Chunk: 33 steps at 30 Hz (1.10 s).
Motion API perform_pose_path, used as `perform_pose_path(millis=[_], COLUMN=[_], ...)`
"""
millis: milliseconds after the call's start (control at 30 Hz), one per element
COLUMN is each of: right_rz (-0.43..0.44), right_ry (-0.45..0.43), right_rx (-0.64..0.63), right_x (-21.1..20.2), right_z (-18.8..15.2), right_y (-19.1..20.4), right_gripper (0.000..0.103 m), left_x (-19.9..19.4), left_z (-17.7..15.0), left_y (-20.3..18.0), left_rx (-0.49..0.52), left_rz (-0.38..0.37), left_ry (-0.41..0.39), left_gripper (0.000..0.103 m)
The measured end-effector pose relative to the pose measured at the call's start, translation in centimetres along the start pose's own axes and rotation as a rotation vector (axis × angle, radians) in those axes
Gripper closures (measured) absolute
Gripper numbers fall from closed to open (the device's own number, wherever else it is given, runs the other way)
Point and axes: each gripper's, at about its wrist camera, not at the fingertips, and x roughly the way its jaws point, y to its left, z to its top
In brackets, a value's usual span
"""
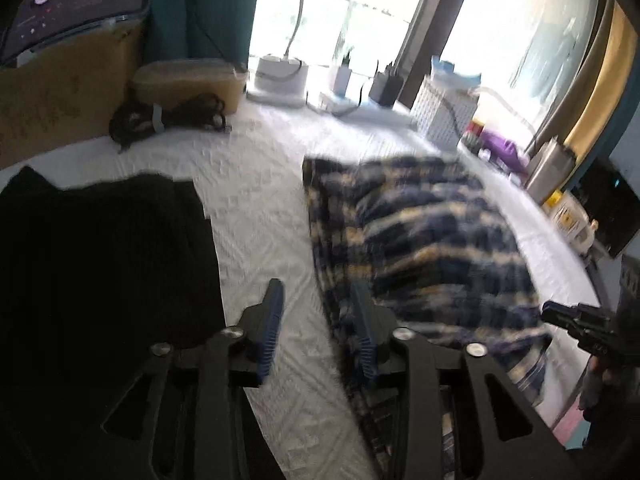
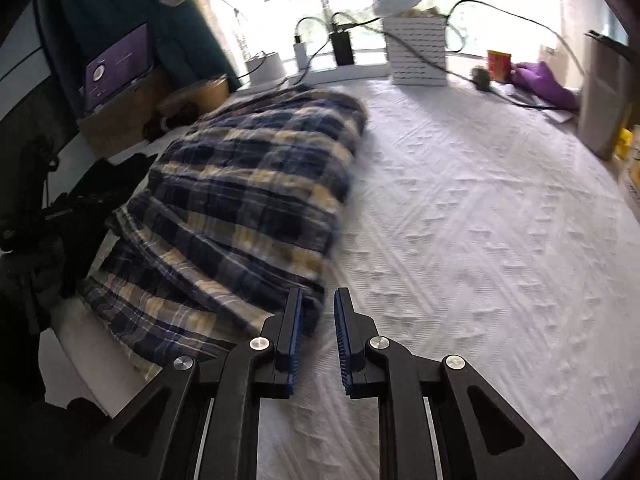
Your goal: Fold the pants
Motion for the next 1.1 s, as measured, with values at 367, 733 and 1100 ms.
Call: perform_pose_path(millis=[367,733,1100], right_rz=[-0.039,-0.032,0.004], right_ry=[-0.117,-0.138,-0.142], right_rx=[0.025,0.047,0.059], right_x=[-2.3,-0.8,2.3], right_z=[3.0,5.4,7.8], right_y=[-1.4,-2.4,-3.6], right_gripper=[0.019,0.019,0.019], left_x=[1.2,4.0,8.1], left_z=[2.5,3.4,3.3], left_y=[-2.4,-2.8,-3.0], left_rx=[0.07,0.03,0.055], left_rz=[-0.056,-0.138,-0.159], left_ry=[-0.024,0.015,0.113], left_gripper=[0.041,0.018,0.017])
